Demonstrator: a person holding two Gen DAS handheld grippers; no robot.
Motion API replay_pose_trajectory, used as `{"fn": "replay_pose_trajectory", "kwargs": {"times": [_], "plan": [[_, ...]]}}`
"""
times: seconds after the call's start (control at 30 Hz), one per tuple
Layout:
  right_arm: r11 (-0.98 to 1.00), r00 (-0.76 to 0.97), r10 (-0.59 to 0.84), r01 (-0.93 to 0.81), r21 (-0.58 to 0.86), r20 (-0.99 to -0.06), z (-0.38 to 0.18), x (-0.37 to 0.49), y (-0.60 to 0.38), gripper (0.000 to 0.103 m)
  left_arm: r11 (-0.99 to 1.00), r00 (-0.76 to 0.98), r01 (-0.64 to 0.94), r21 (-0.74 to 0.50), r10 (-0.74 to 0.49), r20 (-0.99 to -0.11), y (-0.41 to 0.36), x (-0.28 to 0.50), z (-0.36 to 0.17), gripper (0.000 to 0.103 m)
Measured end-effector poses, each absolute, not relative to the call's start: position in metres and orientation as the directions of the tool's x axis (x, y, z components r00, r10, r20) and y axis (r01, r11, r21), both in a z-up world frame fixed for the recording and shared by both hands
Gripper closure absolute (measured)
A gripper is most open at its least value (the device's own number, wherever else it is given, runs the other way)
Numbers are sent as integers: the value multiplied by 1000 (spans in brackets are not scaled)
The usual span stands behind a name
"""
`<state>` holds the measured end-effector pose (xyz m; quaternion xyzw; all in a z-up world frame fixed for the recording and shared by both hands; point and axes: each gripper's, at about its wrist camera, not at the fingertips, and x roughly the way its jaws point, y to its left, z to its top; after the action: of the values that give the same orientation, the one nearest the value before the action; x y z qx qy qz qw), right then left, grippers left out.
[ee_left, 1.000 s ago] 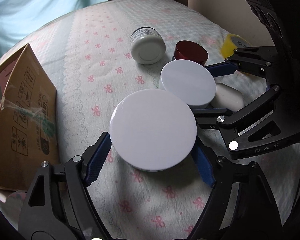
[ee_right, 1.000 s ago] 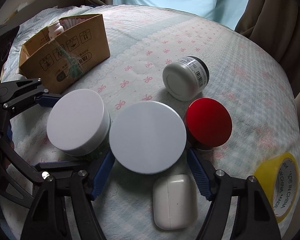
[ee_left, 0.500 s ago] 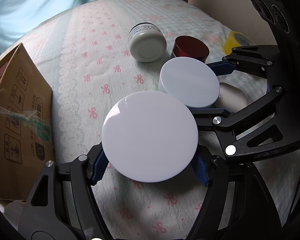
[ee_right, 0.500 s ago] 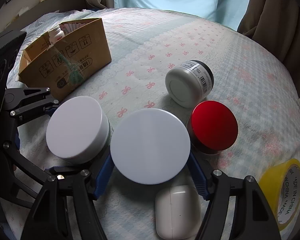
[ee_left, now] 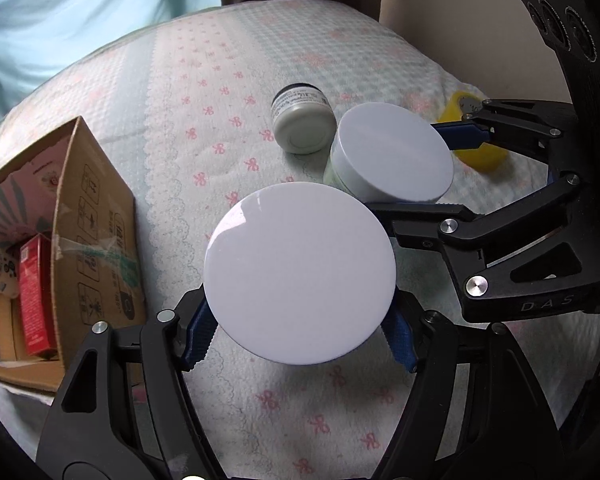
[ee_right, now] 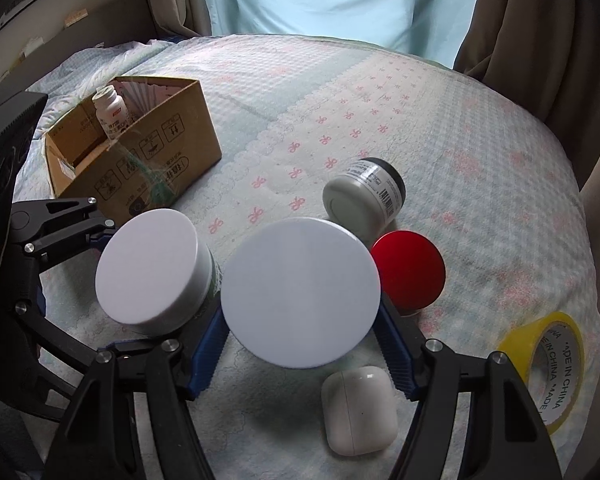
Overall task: Organize rigid objects
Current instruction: 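Lower both jars into the cardboard box and open both grippers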
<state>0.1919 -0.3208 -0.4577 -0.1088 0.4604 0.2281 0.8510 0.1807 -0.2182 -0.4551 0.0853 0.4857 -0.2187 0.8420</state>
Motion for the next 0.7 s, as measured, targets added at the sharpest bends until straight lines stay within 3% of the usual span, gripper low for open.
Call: {"fn": "replay_pose_trajectory", "kwargs": {"times": [0.3, 0.7], "plan": [[906, 553, 272, -423, 16, -787, -338, 185, -306, 38, 918, 501, 390, -73, -278, -820, -179, 182, -337, 35], [940, 609, 303, -316, 126, -733, -219, 167, -230, 38, 967, 592, 241, -77, -210, -778, -53, 168, -211, 35]]}}
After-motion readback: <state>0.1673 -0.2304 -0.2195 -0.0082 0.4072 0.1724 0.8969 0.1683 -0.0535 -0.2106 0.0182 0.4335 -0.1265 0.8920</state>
